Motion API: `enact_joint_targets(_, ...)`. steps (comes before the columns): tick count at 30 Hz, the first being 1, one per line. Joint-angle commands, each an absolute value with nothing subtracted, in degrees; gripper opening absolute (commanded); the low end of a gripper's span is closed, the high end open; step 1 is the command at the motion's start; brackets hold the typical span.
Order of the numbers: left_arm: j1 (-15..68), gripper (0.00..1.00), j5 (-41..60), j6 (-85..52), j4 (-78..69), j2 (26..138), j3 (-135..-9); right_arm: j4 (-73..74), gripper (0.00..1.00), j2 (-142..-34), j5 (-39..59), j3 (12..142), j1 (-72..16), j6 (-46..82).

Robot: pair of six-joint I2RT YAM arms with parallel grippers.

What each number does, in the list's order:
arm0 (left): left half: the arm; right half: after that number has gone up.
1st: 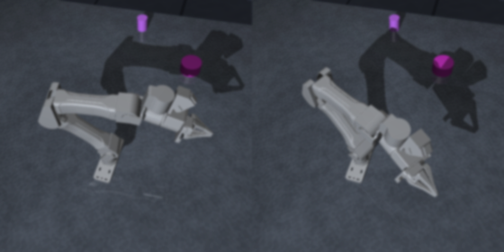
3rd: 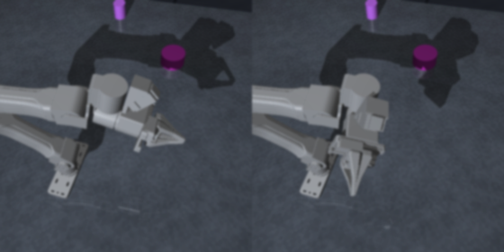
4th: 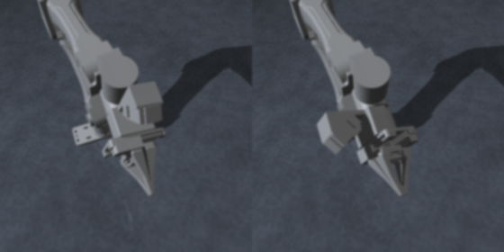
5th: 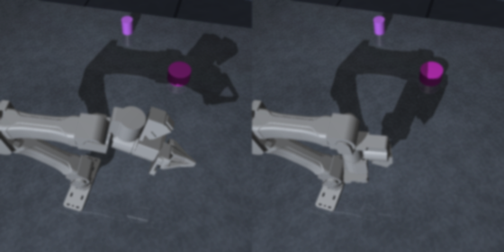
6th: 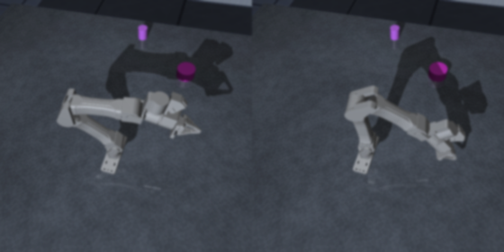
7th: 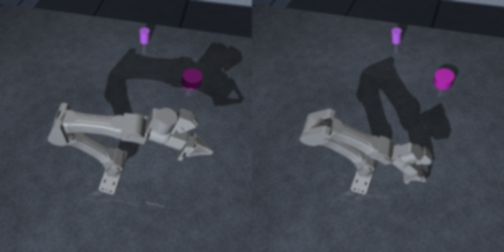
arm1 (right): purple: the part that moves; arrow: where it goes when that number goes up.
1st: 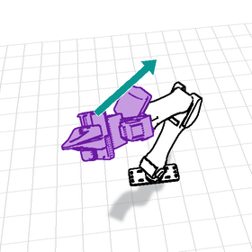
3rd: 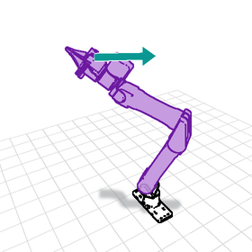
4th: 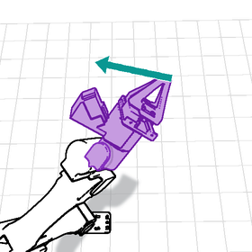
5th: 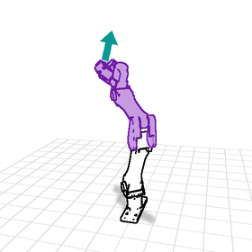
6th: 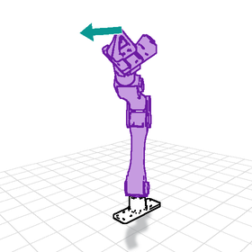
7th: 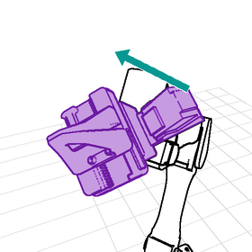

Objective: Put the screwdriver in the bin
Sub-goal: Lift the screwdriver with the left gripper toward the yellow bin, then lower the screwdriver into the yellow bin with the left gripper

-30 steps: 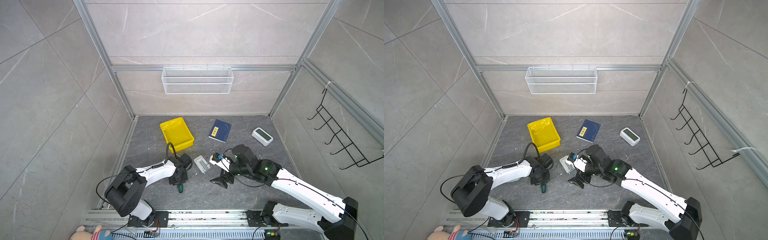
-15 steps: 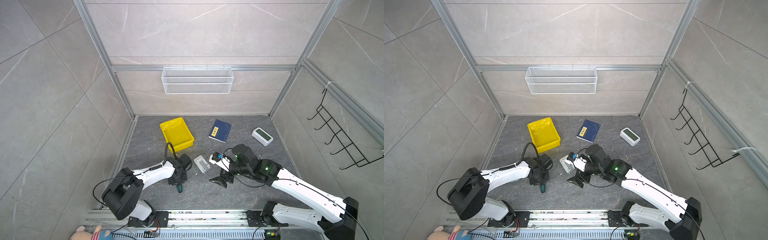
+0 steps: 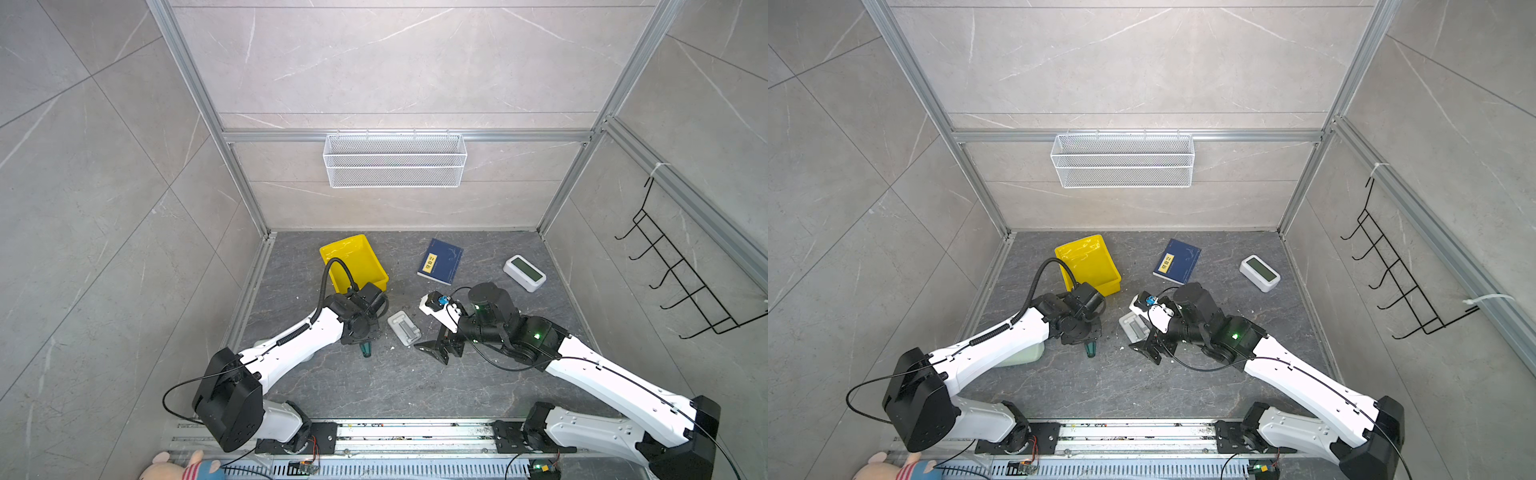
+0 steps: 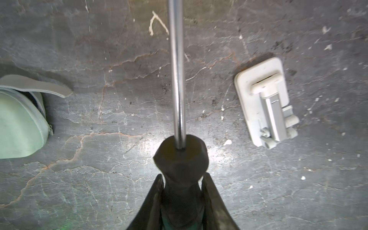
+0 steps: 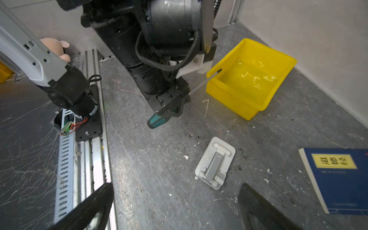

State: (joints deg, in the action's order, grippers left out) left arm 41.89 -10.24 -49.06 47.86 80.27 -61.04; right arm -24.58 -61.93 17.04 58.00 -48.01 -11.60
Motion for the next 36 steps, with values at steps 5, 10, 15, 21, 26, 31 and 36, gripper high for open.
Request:
enact_joint_targets(5,38.1,0.00,-7.0,-44.6,47.3,80.5,-65.5,-23.6,0.99,-62.4,15.7,63.2,-48.5,-12.5)
enact_joint_targets(10,34.0,0.00,-6.1,-40.7,45.7,82.8,-70.1,-23.4,0.99,-63.4,12.5,64.9,-48.3,-13.3)
enact_joint_targets(15,28.9,0.00,-3.6,-37.6,43.4,86.4,-73.9,-21.9,0.99,-64.2,10.3,65.4,-48.3,-14.2)
enact_joint_targets(21,22.5,0.00,0.4,-35.0,40.7,91.2,-78.5,-21.1,0.99,-67.1,10.6,67.6,-48.3,-16.5)
enact_joint_targets(26,19.1,0.00,1.8,-33.6,39.3,96.0,-83.7,-18.4,0.99,-69.8,9.9,68.8,-48.3,-16.8)
enact_joint_targets(31,16.8,0.00,3.4,-31.8,39.3,102.1,-90.9,-16.5,0.99,-73.5,7.9,70.3,-48.3,-19.0)
enact_joint_targets(36,15.0,0.00,5.1,-30.9,40.2,108.8,-98.3,-14.9,0.99,-77.4,6.2,72.4,-48.3,-20.6)
